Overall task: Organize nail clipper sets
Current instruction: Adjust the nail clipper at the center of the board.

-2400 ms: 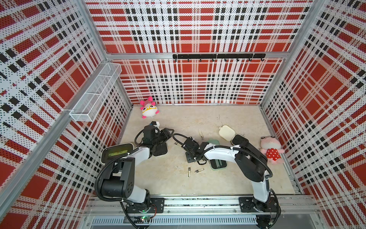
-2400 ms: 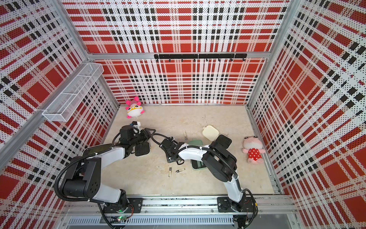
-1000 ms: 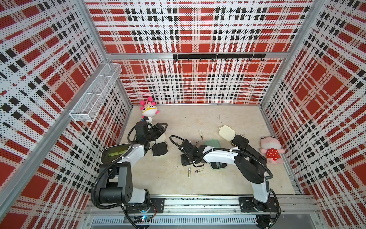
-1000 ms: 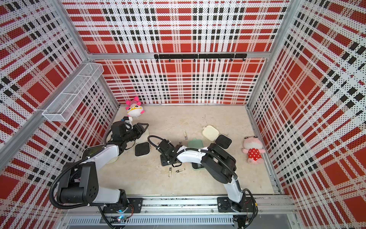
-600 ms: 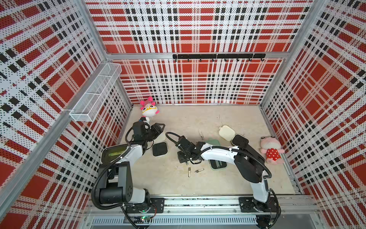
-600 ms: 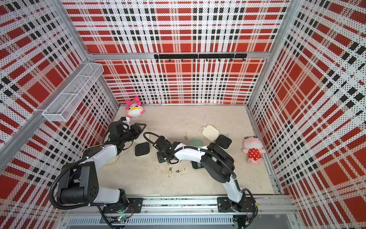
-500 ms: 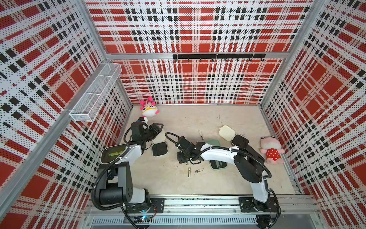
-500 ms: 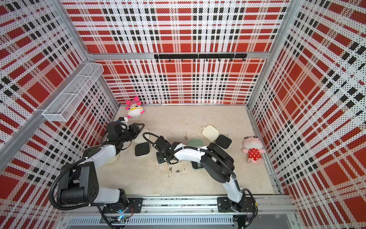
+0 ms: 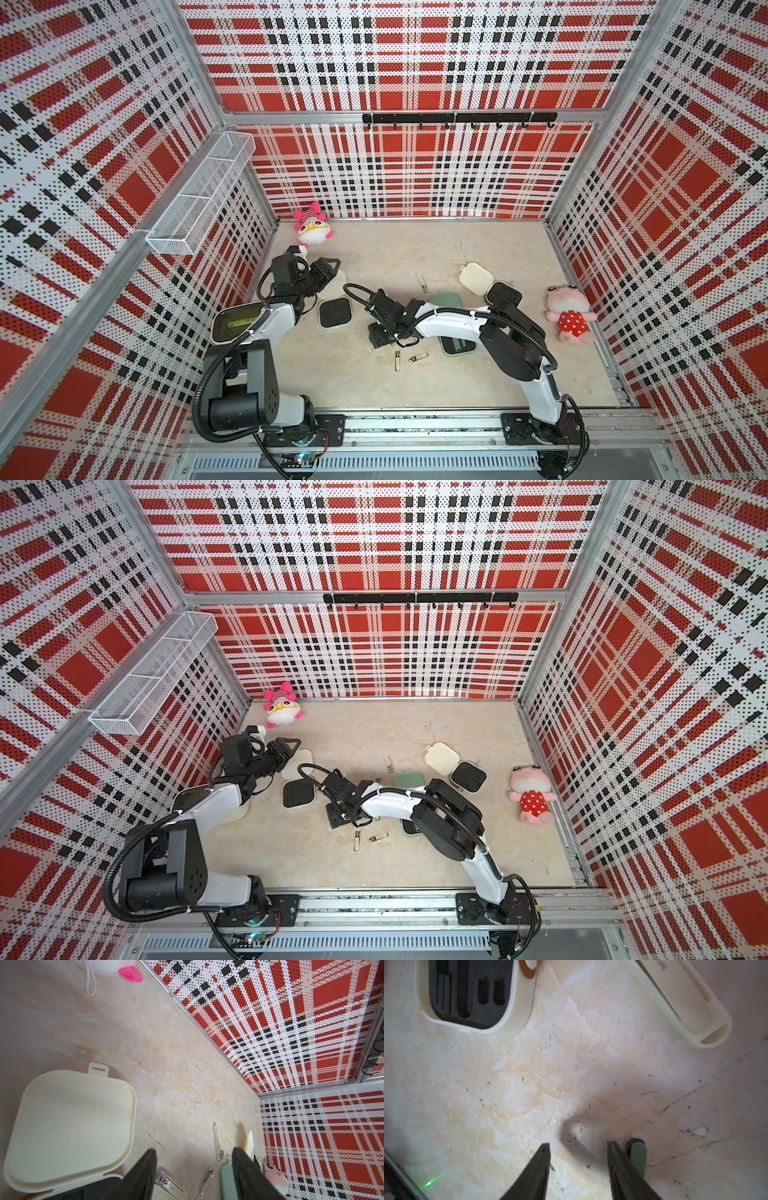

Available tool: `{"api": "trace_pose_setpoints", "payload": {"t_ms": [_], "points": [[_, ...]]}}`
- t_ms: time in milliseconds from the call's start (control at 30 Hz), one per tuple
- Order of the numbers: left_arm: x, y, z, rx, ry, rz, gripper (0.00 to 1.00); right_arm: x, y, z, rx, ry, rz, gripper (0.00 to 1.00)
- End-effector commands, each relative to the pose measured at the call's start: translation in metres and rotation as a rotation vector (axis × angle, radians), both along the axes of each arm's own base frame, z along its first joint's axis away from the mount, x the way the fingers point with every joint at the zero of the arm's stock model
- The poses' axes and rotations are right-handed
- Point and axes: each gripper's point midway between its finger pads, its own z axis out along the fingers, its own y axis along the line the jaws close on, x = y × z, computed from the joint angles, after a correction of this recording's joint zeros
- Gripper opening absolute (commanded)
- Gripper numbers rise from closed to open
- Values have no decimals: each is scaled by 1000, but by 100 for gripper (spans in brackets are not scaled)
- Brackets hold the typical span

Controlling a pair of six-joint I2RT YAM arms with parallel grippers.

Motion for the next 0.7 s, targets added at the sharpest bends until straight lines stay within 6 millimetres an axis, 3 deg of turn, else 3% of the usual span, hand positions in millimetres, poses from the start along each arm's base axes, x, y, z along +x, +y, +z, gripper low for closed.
{"api": "trace_pose_setpoints", "payload": {"t_ms": [0, 667], "points": [[-1, -2, 12, 10, -33, -18, 62, 5, -17, -14, -53, 12, -49, 49], [0, -39, 1, 25, -14, -73, 62, 6, -71, -23, -83, 27, -146, 51]]}}
